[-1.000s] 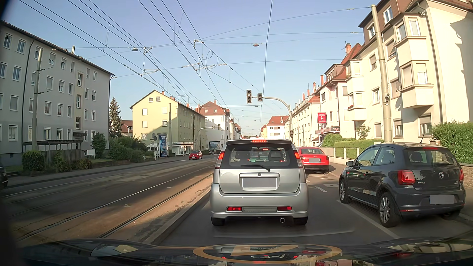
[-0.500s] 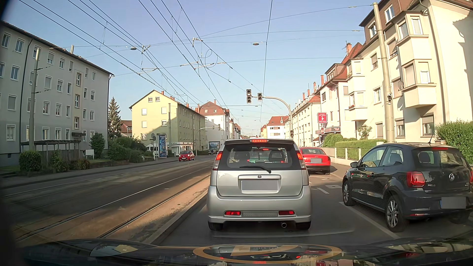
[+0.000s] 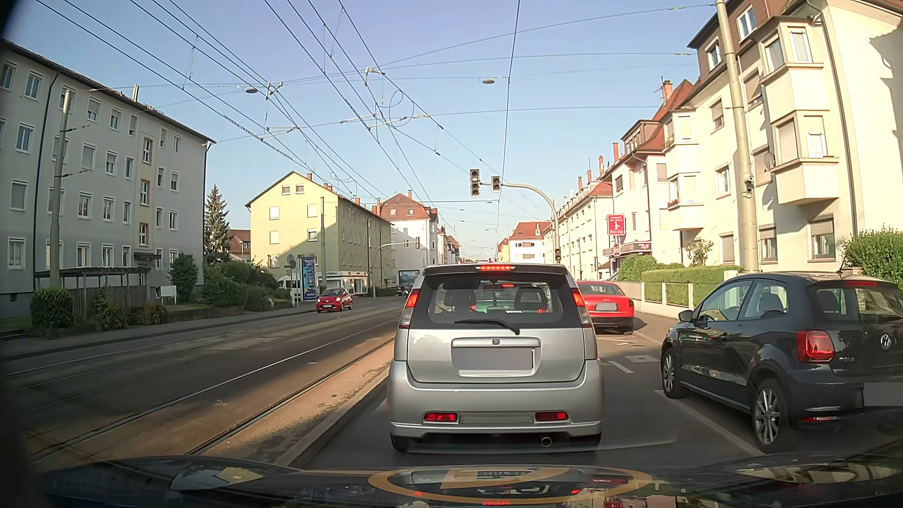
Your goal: Follow the waypoints while adhering to traffic rules and regulations
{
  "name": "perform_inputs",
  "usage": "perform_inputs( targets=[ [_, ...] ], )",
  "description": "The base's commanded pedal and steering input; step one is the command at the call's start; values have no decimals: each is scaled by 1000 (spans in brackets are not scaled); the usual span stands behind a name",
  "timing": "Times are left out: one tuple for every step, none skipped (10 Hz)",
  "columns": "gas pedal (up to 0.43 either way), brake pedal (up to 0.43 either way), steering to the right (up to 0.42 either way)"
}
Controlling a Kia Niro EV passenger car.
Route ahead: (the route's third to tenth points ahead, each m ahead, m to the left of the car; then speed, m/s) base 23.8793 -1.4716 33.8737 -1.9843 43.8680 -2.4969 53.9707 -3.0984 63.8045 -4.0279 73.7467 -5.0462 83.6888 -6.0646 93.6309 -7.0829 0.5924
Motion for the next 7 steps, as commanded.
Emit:
perform_inputs(
  targets=[
    [0,177,0],
    [0,183,0],
    [0,183,0],
    [0,189,0],
    [0,183,0],
    [0,189,0],
    [0,189,0]
  ],
)
